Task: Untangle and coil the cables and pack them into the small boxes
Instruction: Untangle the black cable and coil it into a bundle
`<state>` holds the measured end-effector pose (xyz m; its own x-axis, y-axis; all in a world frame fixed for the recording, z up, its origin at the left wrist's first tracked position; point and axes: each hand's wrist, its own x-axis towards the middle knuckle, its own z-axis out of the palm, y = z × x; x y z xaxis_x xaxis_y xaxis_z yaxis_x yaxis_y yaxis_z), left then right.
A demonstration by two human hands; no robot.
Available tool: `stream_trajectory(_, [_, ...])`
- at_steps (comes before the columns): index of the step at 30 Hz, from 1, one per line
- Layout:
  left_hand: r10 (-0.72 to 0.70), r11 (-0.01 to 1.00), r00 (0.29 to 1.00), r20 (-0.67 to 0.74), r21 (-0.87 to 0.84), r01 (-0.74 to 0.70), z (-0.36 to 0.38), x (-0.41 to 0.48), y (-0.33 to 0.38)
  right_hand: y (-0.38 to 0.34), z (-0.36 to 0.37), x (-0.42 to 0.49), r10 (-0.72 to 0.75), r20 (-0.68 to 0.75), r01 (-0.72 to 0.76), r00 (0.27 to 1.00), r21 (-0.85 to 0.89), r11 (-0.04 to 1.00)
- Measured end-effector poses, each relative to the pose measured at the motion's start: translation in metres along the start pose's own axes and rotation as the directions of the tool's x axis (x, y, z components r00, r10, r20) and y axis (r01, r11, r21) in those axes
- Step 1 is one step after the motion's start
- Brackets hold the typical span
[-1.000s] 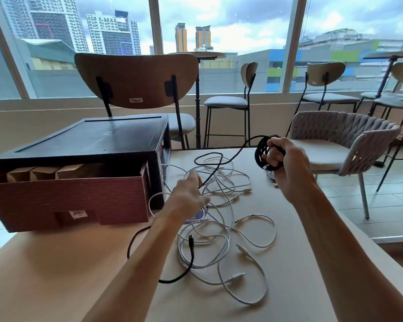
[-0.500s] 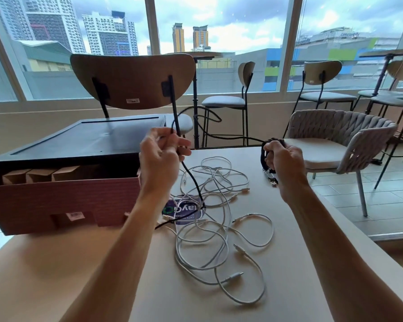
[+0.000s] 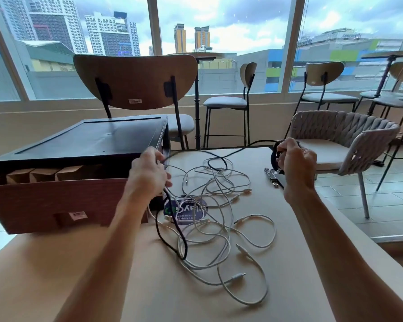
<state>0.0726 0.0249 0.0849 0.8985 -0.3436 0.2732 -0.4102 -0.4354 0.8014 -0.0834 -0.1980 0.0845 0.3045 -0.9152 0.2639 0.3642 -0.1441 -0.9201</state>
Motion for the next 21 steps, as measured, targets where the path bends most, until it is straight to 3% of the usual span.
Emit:
stream_trajectory(3, [0.072,0.95,0.996,0.055,0.3,-0.085,0.016,-0.003,0.004,-0.001,0.002,-0.002,-0.005,0.081,0.0,0.997,0.061,0.998])
stream_trajectory(6, [0.163,0.907,0.966,0.199,0.356,-0.226,0.028,-0.013,0.01,0.0,0.004,-0.003,-0.006,0.174,-0.012,0.985,0.104,0.995])
stream_trajectory(9, [0.312,0.885,0.917,0.25,0.274,-0.376,0.036,-0.017,0.009,0.002,0.006,-0.003,0.018,0.266,-0.056,0.964,0.137,0.989])
stream_trajectory(12, [0.381,0.886,0.882,0.277,0.165,-0.434,0.039,-0.015,0.009,0.002,0.005,-0.001,0.11,0.405,-0.206,0.908,0.204,0.957])
stream_trajectory(16, [0.362,0.929,0.849,0.385,-0.081,-0.36,0.046,-0.016,0.01,0.001,0.005,-0.001,0.221,0.565,-0.416,0.795,0.242,0.877])
stream_trajectory(21, [0.357,0.919,0.823,0.442,-0.322,-0.226,0.056,-0.023,0.015,-0.007,0.006,-0.008,0.197,0.697,-0.524,0.689,0.291,0.8])
